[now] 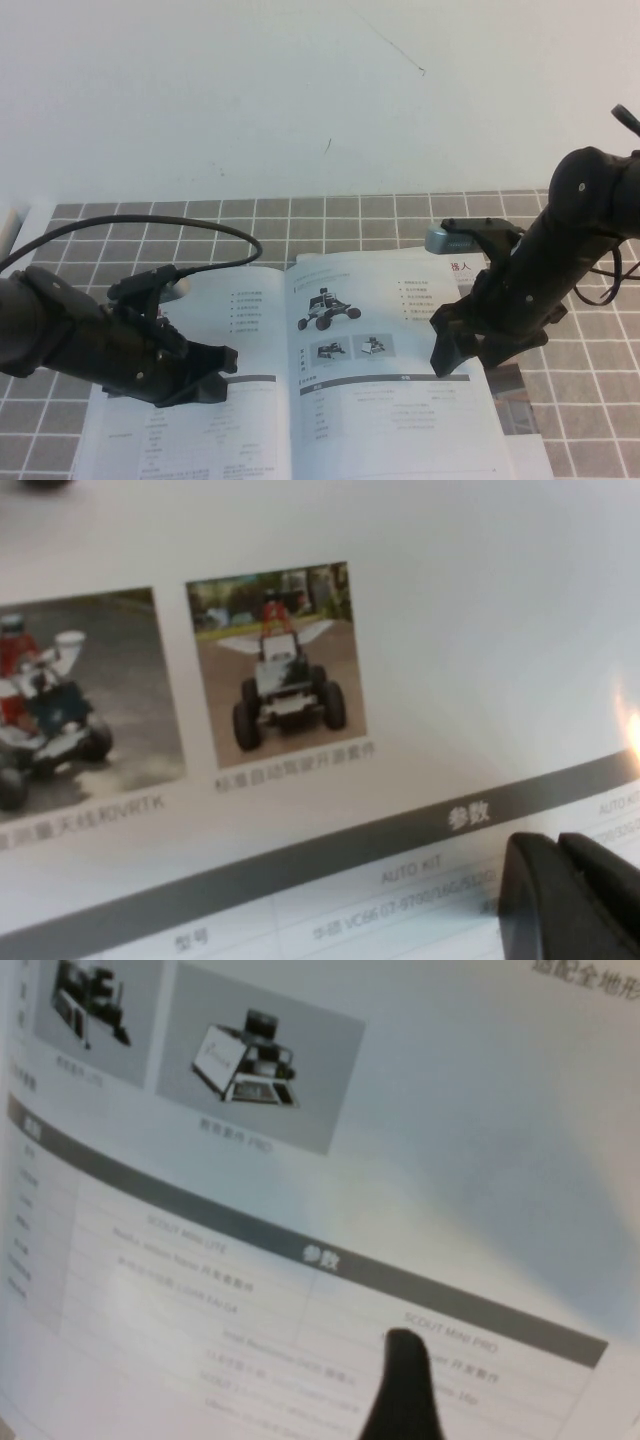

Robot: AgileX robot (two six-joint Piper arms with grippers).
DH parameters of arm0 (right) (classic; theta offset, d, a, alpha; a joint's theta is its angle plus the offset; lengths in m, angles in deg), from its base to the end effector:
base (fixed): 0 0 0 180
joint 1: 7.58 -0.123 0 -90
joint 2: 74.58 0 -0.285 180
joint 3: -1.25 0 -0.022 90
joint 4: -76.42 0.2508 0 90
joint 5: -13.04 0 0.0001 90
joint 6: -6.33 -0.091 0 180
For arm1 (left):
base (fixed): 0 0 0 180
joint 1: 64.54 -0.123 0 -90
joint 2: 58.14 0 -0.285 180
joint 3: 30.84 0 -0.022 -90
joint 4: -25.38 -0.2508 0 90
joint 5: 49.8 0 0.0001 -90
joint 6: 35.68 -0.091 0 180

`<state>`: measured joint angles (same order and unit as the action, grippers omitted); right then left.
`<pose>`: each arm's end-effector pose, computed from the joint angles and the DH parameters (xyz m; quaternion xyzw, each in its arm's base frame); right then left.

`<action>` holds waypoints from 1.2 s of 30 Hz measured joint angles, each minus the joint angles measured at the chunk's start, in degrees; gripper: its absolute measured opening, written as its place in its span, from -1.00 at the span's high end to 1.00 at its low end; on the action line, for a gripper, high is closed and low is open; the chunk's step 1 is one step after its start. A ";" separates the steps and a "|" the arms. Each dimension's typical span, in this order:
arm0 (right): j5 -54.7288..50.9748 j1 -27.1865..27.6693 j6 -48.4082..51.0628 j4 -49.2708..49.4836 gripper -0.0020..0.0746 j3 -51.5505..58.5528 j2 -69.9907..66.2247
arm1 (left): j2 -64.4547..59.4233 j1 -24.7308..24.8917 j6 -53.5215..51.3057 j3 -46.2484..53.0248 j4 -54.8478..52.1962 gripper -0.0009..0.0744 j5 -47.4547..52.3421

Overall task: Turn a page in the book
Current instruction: Open the closed book

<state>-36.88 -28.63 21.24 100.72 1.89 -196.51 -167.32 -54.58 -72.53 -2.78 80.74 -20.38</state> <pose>0.3528 0.1665 0.1634 -0.1825 0.9663 0.1728 0.0548 0.3040 -0.0908 0.1475 0.0049 0.9563 -0.2422 0.1637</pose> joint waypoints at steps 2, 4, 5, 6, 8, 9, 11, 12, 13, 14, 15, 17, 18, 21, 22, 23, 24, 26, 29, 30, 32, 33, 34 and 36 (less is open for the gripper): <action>0.00 0.00 0.21 0.13 -0.39 0.00 0.09 | 0.00 0.00 0.00 0.00 0.28 0.99 0.25; 0.00 0.00 0.34 0.13 -0.39 0.00 0.09 | 0.00 0.00 -1.23 -0.22 0.55 0.99 0.34; 0.00 0.00 0.46 0.13 -0.39 0.00 0.09 | 0.11 0.00 -1.98 -0.83 0.18 0.99 0.53; 0.00 0.00 0.57 0.13 -0.39 0.00 0.09 | 0.40 0.00 -2.24 -1.46 -0.54 0.99 0.62; 0.00 0.00 0.93 0.13 -0.39 0.00 0.09 | 1.69 0.00 -1.34 -3.15 -3.17 0.99 0.74; 0.00 0.00 1.13 0.13 -0.39 0.00 0.09 | 2.31 0.00 -0.19 -3.78 -4.52 0.99 0.74; 0.00 0.00 1.35 0.49 -0.39 0.00 0.09 | 3.20 0.00 2.84 -5.00 -8.76 0.99 0.74; 0.00 0.00 1.49 0.81 -0.39 0.00 0.09 | 3.25 0.00 4.06 -5.30 -10.47 0.99 0.74; 0.00 0.00 1.74 1.39 -0.39 0.00 0.09 | 3.25 0.00 5.41 -5.42 -12.26 0.99 0.87; 0.00 0.00 1.73 1.74 -0.39 0.00 0.09 | 2.78 0.00 6.45 -5.42 -13.41 0.99 0.87; 0.00 0.00 1.84 1.98 -0.39 0.00 0.09 | 2.28 0.00 7.01 -5.42 -13.96 0.99 0.96; 0.00 0.00 1.96 2.25 -0.39 0.00 0.09 | 0.80 0.00 7.69 -5.42 -14.70 0.99 1.09; 0.00 0.00 1.96 2.35 -0.39 0.00 0.09 | -0.18 0.00 7.82 -5.42 -15.04 0.99 1.09; 0.00 0.00 2.17 2.69 -0.39 0.00 0.09 | -3.06 0.00 7.82 -5.42 -14.68 0.99 1.40; 0.10 0.00 2.17 2.69 -0.39 0.00 0.09 | -3.50 0.00 7.82 -5.66 -13.87 0.99 1.50; 0.21 0.00 2.17 2.69 -0.39 0.00 0.09 | -3.77 0.00 7.53 -5.65 -12.94 0.99 1.79; 0.21 0.00 2.17 2.69 -0.39 0.00 0.09 | -3.90 -0.10 7.18 -5.77 -12.45 0.99 1.90; 0.44 0.00 2.19 2.48 -0.39 0.00 0.09 | -4.01 -0.10 6.59 -5.90 -11.82 0.99 2.16; 0.66 0.00 2.19 0.86 -0.39 0.00 -0.01 | -4.41 -0.18 6.48 -6.13 -10.75 0.99 2.37; 0.66 0.00 2.19 0.16 -0.39 0.00 -0.12 | -4.50 -0.04 6.48 -6.13 -10.56 0.99 2.37; 0.66 0.00 2.19 -1.29 -0.39 0.00 -0.19 | -4.82 0.75 6.48 -6.24 -10.56 0.99 2.23; 0.66 0.00 2.19 -1.67 -0.39 0.00 -0.25 | -5.12 1.29 6.48 -6.35 -10.56 0.99 1.76; 0.66 0.00 2.19 -2.02 -0.39 0.00 -0.45 | -5.40 2.10 6.48 -6.43 -10.67 0.99 1.21; 0.66 0.00 2.09 -2.28 -0.39 0.00 -0.52 | -5.93 3.68 6.48 -6.58 -10.54 0.99 0.36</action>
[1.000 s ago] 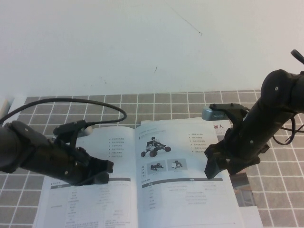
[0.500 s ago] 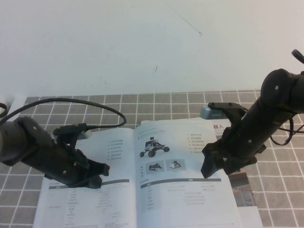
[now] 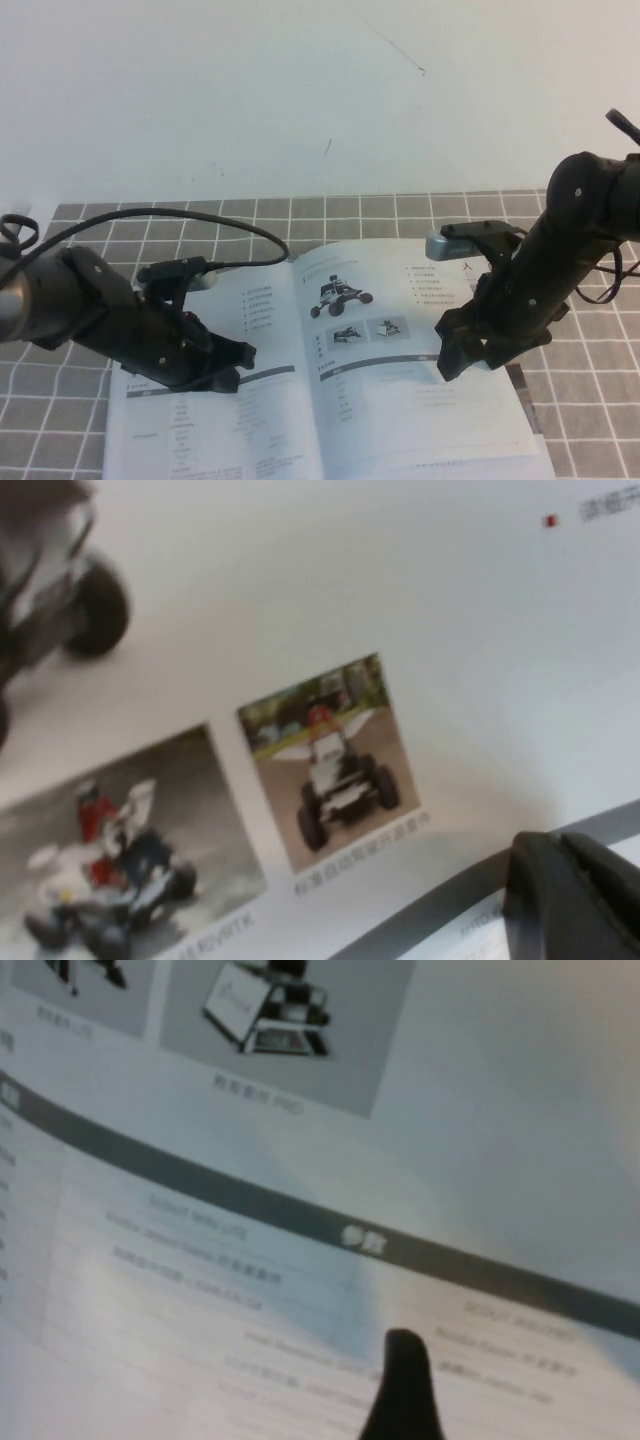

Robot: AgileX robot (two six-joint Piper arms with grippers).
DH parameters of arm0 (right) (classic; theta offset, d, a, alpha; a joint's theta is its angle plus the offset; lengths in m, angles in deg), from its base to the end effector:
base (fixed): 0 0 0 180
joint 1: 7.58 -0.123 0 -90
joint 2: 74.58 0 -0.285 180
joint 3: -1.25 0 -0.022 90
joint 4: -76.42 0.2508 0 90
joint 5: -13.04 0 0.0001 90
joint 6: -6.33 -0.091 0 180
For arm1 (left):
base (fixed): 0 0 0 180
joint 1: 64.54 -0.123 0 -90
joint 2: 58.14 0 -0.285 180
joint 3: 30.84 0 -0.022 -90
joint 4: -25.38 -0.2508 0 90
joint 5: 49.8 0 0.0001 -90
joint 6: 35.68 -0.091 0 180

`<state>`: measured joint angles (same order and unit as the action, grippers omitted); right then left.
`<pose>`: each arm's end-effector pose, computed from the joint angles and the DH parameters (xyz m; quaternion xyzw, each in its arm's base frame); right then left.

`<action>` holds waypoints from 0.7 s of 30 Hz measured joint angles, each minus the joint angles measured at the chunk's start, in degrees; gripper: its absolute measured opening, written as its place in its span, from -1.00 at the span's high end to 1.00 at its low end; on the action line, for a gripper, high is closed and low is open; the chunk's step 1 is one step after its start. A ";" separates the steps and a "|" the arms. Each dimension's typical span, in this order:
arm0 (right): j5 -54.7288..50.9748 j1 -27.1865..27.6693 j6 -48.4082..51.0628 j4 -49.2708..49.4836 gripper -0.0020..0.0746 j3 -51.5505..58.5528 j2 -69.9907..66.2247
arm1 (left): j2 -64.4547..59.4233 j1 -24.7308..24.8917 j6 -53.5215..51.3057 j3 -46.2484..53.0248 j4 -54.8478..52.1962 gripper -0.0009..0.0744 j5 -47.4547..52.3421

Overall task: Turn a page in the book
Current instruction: Open the closed book

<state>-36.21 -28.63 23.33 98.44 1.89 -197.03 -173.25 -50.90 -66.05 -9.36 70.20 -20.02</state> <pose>0.3545 0.1642 0.1590 -0.2108 0.9633 0.1549 0.0601 0.3231 -0.1112 0.1346 0.0602 0.9658 -0.2089 0.1416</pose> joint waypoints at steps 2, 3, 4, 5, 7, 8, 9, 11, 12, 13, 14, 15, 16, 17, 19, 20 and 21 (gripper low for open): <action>0.00 0.00 -0.27 0.00 -0.38 0.00 0.00 | -0.22 1.47 0.00 -0.21 -0.02 0.99 -0.69; 0.00 0.00 -0.39 0.00 -0.38 0.00 0.00 | -0.25 1.83 -0.11 -0.21 0.06 0.99 -0.84; 0.00 0.00 -0.39 0.00 -0.38 0.00 -0.10 | -0.25 2.12 -0.11 -0.21 0.20 0.99 -1.01; 0.00 0.00 -0.42 -0.12 -0.37 0.00 -0.10 | -0.25 2.25 -0.11 -0.21 0.42 0.99 -1.12; 0.25 0.00 -0.52 -1.00 -0.37 0.00 -0.25 | -0.35 2.25 -0.11 -0.21 0.42 0.99 -1.12; 0.79 0.00 -0.76 -1.65 -0.37 0.00 -0.29 | -0.35 2.25 -0.11 -0.21 0.19 0.99 -1.12; 1.17 0.00 -0.90 -2.28 -0.37 0.00 -0.29 | -0.35 2.25 0.06 -0.21 -0.07 0.99 -1.12; 2.36 0.00 -1.62 -3.65 -0.37 0.00 -0.29 | -0.35 2.13 0.46 -0.21 -0.52 0.99 -1.01; 3.28 0.00 -2.01 -4.04 -0.37 0.00 -0.38 | -0.35 2.13 0.54 -0.21 -0.66 0.99 -1.01; 3.90 0.00 -2.14 -4.27 -0.37 0.00 -0.38 | -0.35 2.13 0.66 -0.21 -0.75 0.99 -1.01; 4.68 0.00 -2.25 -4.42 -0.37 0.00 -0.38 | -0.35 2.13 0.80 -0.26 -0.89 0.99 -0.88; 5.36 0.00 -2.34 -4.68 -0.37 0.00 -0.38 | -0.35 2.13 0.82 -0.26 -0.89 0.99 -0.79; 5.96 0.00 -2.34 -4.88 -0.37 0.00 -0.38 | -0.35 2.13 0.94 -0.34 -1.00 0.99 -0.79; 6.33 0.00 -2.34 -5.26 -0.37 0.00 -0.38 | -0.35 2.13 0.94 -0.34 -1.09 0.99 -0.79; 6.82 0.00 -2.34 -5.95 -0.37 0.00 -0.38 | -0.35 2.13 0.94 -0.34 -1.09 0.99 -0.65; 6.87 0.00 -2.45 -6.17 -0.37 0.00 -0.42 | -0.35 2.13 0.94 -0.34 -1.12 0.99 -0.65; 6.87 0.00 -2.45 -6.41 -0.37 0.00 -0.51 | -0.35 2.13 0.94 -0.34 -1.12 0.99 -0.65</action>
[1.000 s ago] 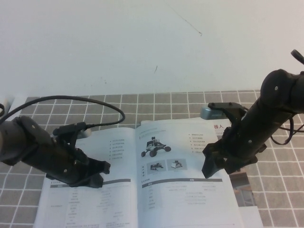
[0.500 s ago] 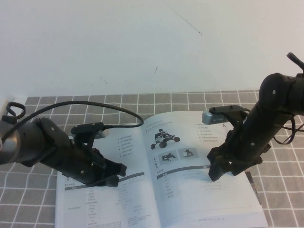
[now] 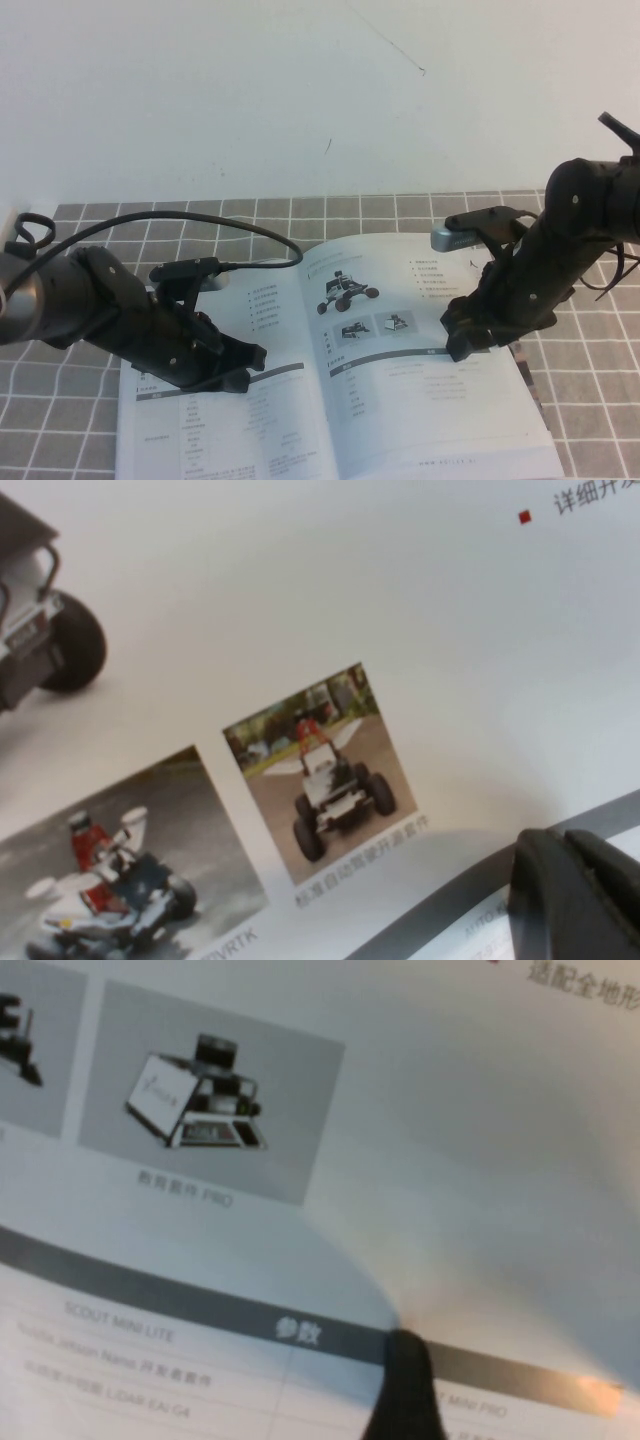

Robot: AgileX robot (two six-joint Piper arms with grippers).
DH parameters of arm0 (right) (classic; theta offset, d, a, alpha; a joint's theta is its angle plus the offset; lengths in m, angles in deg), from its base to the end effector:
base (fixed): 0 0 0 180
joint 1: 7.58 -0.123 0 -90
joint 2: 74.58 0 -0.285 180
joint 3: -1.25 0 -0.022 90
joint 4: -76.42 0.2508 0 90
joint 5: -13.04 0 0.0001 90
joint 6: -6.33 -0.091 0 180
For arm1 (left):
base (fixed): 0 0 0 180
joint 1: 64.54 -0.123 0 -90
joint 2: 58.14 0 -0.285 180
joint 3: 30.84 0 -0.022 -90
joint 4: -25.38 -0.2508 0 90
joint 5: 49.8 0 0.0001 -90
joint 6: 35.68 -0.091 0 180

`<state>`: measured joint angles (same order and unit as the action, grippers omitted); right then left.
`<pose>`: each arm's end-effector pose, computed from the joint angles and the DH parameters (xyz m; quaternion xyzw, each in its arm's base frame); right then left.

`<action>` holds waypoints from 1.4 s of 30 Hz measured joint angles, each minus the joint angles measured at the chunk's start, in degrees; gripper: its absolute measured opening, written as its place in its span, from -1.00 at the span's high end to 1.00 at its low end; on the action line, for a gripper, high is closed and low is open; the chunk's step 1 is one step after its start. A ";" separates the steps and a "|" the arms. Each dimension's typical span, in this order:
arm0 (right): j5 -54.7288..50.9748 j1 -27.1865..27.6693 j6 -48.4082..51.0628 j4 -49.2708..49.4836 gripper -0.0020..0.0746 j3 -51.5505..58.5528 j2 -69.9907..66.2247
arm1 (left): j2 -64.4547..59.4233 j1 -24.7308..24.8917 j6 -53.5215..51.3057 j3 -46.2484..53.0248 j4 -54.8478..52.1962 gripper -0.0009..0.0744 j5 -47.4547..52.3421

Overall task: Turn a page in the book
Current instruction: Open the closed book

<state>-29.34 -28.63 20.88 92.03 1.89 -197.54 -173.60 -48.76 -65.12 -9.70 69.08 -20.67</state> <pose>0.3667 0.1589 0.1552 -0.2164 0.9633 0.1098 0.1149 0.3209 -0.1225 0.1334 0.0771 0.9656 -0.2049 0.1406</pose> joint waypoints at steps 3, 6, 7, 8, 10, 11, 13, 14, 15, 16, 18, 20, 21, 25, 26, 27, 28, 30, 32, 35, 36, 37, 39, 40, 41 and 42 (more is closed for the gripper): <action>0.00 0.00 0.00 -0.29 -0.37 0.00 -0.69 | 0.00 0.00 0.00 0.00 -0.12 0.99 0.00; -0.13 0.00 0.00 -0.39 -0.37 -0.15 -1.50 | 0.00 0.00 0.12 0.00 -0.22 0.99 0.00; -0.49 0.00 0.00 -0.39 -0.37 -0.44 -1.75 | 0.00 0.00 0.21 0.00 -0.22 0.99 -0.10; -0.60 0.00 0.00 -0.27 -0.37 -0.61 -1.74 | 0.00 0.00 0.33 0.00 -0.22 0.99 -0.10; -0.94 0.00 0.00 0.02 -0.37 -0.59 -1.85 | 0.00 0.00 0.34 0.00 -0.22 0.99 -0.10; -0.94 0.00 0.26 0.26 -0.37 -0.59 -1.85 | 0.00 0.00 0.34 0.00 -0.22 0.99 -0.10; -1.08 0.00 1.41 1.37 -0.37 -0.59 -1.85 | 0.00 0.00 0.34 0.00 -0.22 0.99 -0.10; -1.23 0.12 2.55 2.36 -0.37 -0.59 -1.85 | 0.00 0.00 0.44 0.00 -0.22 0.99 -0.10; -1.61 0.24 3.64 3.39 -0.37 -0.59 -1.85 | 0.00 0.00 0.44 0.00 -0.10 0.99 -0.10; -2.05 0.23 5.25 5.12 -0.37 -0.59 -1.85 | 0.00 0.00 0.44 0.00 0.00 0.99 -0.10; -3.41 0.35 8.74 9.35 -0.37 -0.59 -1.85 | 0.00 0.00 0.44 0.00 0.00 0.99 -0.10; -4.79 0.35 11.79 13.31 -0.37 -0.59 -1.85 | 0.00 0.00 0.44 0.00 0.09 0.99 -0.10; -5.76 0.35 13.28 15.34 -0.37 -0.59 -1.95 | 0.00 0.00 0.44 0.00 0.09 0.99 -0.21; -7.91 0.12 15.68 19.39 -0.36 -0.59 -2.06 | 0.00 0.00 0.44 0.00 0.12 0.99 -0.21; -8.26 0.12 15.95 19.72 -0.36 -0.59 -2.06 | 0.00 0.00 0.44 0.00 0.12 0.99 -0.21; -8.31 0.12 16.06 19.97 -0.36 -0.59 -2.06 | 0.00 0.00 0.44 0.00 0.12 0.99 -0.21; -8.45 0.12 16.16 20.08 -0.36 -0.59 -1.95 | 0.00 0.00 0.44 0.00 0.12 0.99 -0.21; -8.57 0.12 16.48 20.61 -0.35 -0.59 -1.62 | 0.00 0.00 0.44 0.00 0.12 0.99 -0.21; -8.67 0.12 16.88 20.59 -0.34 -0.59 -0.87 | 0.00 0.00 0.44 0.00 0.12 0.99 -0.21; -7.87 0.03 15.80 17.23 -0.31 -0.59 0.66 | 0.00 0.00 0.44 0.00 0.12 0.99 -0.21; -7.54 0.30 14.43 15.10 -0.29 -0.59 1.11 | 0.00 0.00 0.44 0.00 0.00 0.99 -0.21; -7.26 0.62 13.14 13.44 -0.28 -0.59 1.52 | 0.00 0.00 0.44 0.00 -0.40 0.99 -0.21; -7.13 2.01 10.52 10.56 -0.26 -0.59 2.18 | 0.00 0.12 0.44 0.00 -1.25 0.99 -0.32; -7.25 2.80 10.00 10.09 -0.26 -0.59 2.27 | 0.00 0.12 0.44 -0.04 -1.90 0.99 -0.32; -7.41 3.38 9.53 9.75 -0.26 -0.59 2.30 | 0.00 0.37 0.44 -0.13 -2.65 0.99 -0.45; -7.62 4.04 9.13 9.61 -0.26 -0.36 2.30 | 0.00 0.46 0.44 -0.28 -3.32 0.99 -0.55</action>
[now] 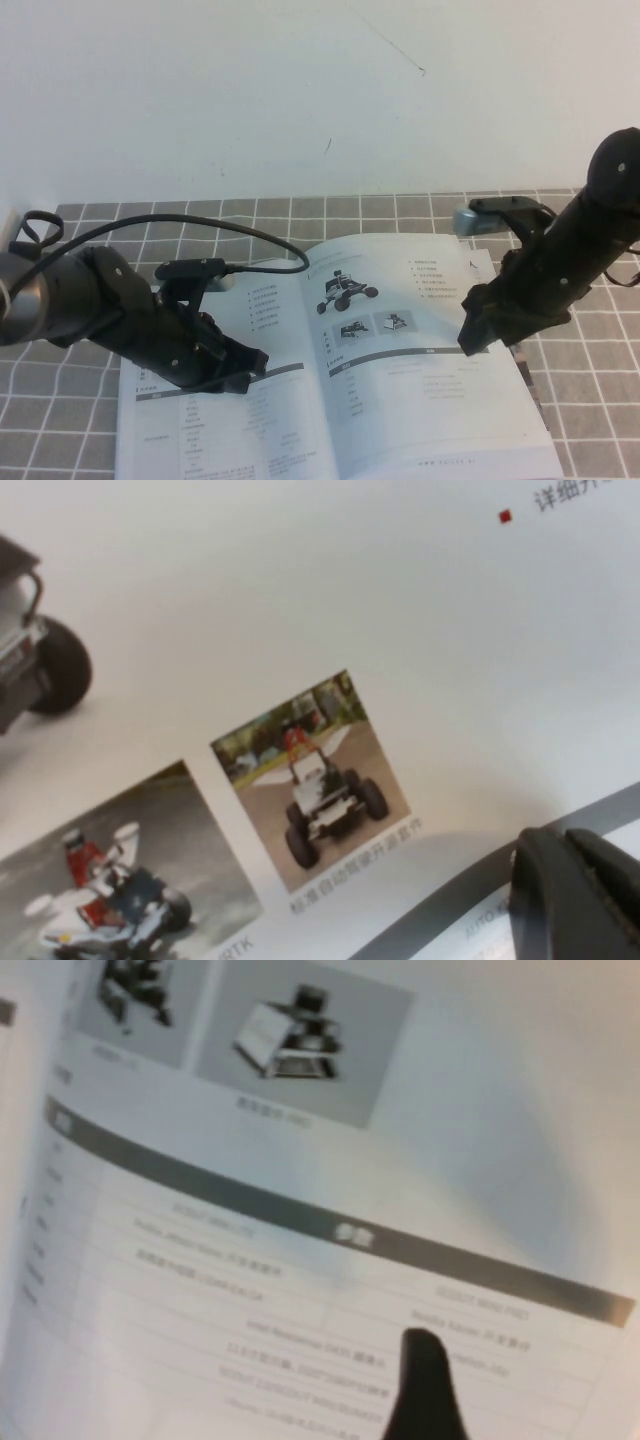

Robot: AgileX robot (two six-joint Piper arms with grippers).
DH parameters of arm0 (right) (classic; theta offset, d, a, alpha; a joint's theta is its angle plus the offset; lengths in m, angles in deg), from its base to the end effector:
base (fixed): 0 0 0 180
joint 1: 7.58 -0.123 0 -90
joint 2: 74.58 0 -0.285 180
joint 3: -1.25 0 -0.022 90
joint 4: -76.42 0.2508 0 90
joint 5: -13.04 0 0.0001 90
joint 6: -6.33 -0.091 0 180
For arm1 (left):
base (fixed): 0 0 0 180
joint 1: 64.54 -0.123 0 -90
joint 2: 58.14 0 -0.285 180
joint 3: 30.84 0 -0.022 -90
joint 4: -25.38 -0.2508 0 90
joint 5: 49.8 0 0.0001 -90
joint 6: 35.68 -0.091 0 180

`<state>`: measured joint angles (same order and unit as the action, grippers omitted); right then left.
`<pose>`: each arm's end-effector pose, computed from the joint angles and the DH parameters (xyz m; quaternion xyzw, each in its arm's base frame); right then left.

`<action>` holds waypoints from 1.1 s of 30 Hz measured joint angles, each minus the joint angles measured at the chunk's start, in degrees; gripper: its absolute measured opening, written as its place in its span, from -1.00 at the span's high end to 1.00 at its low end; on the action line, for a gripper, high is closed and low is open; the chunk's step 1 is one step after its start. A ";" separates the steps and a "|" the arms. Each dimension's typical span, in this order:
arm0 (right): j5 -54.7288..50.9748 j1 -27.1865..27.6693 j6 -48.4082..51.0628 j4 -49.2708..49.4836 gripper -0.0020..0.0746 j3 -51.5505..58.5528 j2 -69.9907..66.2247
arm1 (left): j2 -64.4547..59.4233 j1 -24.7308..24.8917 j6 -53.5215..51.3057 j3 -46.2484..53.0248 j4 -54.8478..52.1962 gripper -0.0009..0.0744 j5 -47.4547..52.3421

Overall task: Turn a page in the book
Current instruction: Open the closed book

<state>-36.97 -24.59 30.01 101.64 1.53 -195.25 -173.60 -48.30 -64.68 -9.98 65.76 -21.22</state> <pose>0.3637 0.1423 0.1738 -0.2195 0.9562 0.1730 0.0871 0.3212 -0.1230 0.1334 0.1005 0.9661 -0.1885 0.1452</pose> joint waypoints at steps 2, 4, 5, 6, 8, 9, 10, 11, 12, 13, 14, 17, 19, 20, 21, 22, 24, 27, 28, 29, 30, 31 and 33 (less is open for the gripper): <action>-0.27 0.75 -0.42 0.06 -0.25 0.66 -0.23 | 0.00 0.00 0.03 -0.04 -0.71 0.99 0.00; -0.39 0.97 -0.81 0.21 -0.25 1.67 -1.08 | 0.00 0.03 0.12 -0.04 -1.19 0.99 -0.22; -0.39 1.02 -0.79 0.54 -0.25 2.13 -1.75 | 0.00 0.03 0.12 -0.04 -1.19 0.99 -0.22; -0.50 1.02 -0.79 1.15 -0.25 2.39 -2.63 | 0.00 0.03 0.12 -0.04 -1.19 0.99 -0.22; -0.50 1.13 -0.04 2.39 -0.25 2.66 -3.56 | 0.00 0.03 0.12 -0.04 -1.34 0.99 -0.22; -0.64 1.28 0.49 3.44 -0.25 2.66 -3.54 | 0.00 0.03 0.12 -0.04 -1.34 0.99 -0.22; -0.64 1.43 1.01 4.20 -0.25 2.66 -3.67 | 0.00 0.03 0.12 -0.04 -1.51 0.99 -0.22; -0.74 1.41 1.47 4.96 -0.25 2.66 -3.67 | 0.00 0.03 0.12 -0.04 -1.62 0.99 -0.22; -0.87 1.41 2.07 6.09 -0.25 2.66 -3.78 | 0.00 0.03 0.12 -0.04 -1.62 0.99 -0.22; -1.16 1.41 2.91 7.41 -0.25 2.66 -3.91 | 0.00 0.03 0.12 -0.04 -1.62 0.99 -0.22; -1.39 1.41 4.05 9.01 -0.25 2.66 -4.04 | 0.00 0.03 0.12 -0.04 -1.62 0.99 -0.22; -2.78 1.45 7.84 14.65 -0.25 2.66 -4.40 | 0.00 0.03 0.12 -0.04 -1.62 0.99 -0.37; -3.60 1.45 10.40 18.57 -0.25 2.68 -4.62 | 0.00 0.03 0.12 -0.04 -1.62 0.99 -0.41; -4.01 1.45 11.55 19.96 -0.25 2.68 -4.62 | 0.00 0.03 0.12 -0.04 -1.62 0.99 -0.41; -4.40 1.45 12.31 20.80 -0.25 2.68 -4.62 | 0.00 0.03 0.12 -0.04 -1.62 0.99 -0.41; -4.71 1.45 12.74 21.67 -0.25 2.68 -4.62 | 0.00 0.03 0.12 -0.04 -1.62 0.99 -0.41; -5.03 1.45 13.31 22.61 -0.25 2.68 -4.62 | 0.00 0.03 0.12 -0.04 -1.49 0.99 -0.41; -5.27 1.45 13.98 22.84 -0.25 2.68 -4.62 | 0.00 0.03 0.12 -0.04 -1.13 0.99 -0.41; -5.27 1.55 14.09 22.84 -0.25 2.68 -4.62 | 0.00 0.03 0.12 -0.04 -1.04 0.99 -0.41; -5.27 1.58 14.09 22.68 -0.25 2.68 -4.62 | 0.00 0.03 0.12 -0.04 -1.00 0.99 -0.41; -5.39 1.88 14.09 22.07 -0.25 2.57 -4.62 | 0.00 0.03 0.12 -0.04 -1.00 0.99 -0.41; -5.51 2.10 13.86 21.27 -0.25 2.46 -4.62 | 0.00 0.03 0.12 -0.04 -1.00 0.99 -0.41; -5.91 3.11 12.49 19.33 -0.25 1.67 -4.62 | 0.00 0.03 0.12 -0.04 -1.00 0.99 -0.29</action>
<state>-42.88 -21.48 42.50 120.97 3.19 -199.86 -173.60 -48.27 -64.56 -10.03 64.76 -21.52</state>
